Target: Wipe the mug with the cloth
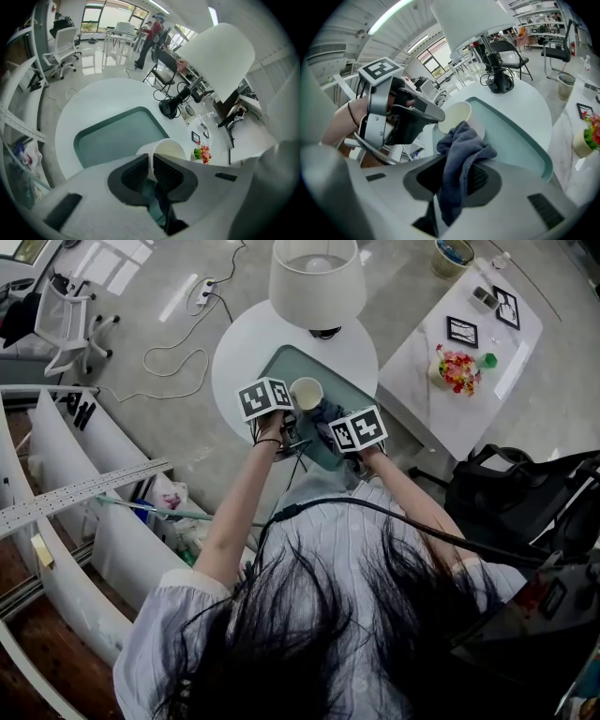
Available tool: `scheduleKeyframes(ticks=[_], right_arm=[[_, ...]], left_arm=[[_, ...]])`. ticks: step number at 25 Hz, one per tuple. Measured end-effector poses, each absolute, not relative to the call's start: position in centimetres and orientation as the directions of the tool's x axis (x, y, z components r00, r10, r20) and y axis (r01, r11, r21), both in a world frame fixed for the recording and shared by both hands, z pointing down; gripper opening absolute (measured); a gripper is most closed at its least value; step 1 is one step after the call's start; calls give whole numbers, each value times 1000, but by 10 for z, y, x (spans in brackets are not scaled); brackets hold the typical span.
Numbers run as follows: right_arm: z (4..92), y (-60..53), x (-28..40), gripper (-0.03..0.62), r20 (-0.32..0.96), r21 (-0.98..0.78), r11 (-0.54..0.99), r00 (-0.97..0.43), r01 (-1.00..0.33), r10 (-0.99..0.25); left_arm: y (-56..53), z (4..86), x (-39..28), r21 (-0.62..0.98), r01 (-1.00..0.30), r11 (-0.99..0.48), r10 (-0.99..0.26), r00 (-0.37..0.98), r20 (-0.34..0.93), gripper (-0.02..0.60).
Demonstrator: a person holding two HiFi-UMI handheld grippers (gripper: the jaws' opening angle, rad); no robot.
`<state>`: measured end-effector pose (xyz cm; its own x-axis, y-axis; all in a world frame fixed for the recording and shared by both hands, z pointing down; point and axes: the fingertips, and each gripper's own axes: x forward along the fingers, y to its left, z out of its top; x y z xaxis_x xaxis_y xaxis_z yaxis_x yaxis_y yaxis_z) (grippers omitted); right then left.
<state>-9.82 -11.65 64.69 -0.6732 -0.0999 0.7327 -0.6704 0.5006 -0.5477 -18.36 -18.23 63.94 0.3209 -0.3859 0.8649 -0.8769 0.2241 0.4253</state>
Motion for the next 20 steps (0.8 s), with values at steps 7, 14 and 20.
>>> scheduleKeyframes(ticks=[7, 14, 20], right_arm=[[647, -119, -99, 94, 736, -547, 494, -670, -676, -101], [647, -114, -106, 94, 734, -553, 510, -675, -659, -75], [648, -115, -106, 94, 736, -553, 508, -673, -660, -74]], left_arm=[[-175, 639, -183, 465, -818, 340, -424, 308, 852, 44], [-175, 639, -182, 476, -800, 366, -431, 307, 848, 44], [-174, 638, -180, 450, -835, 316, -418, 303, 857, 44]])
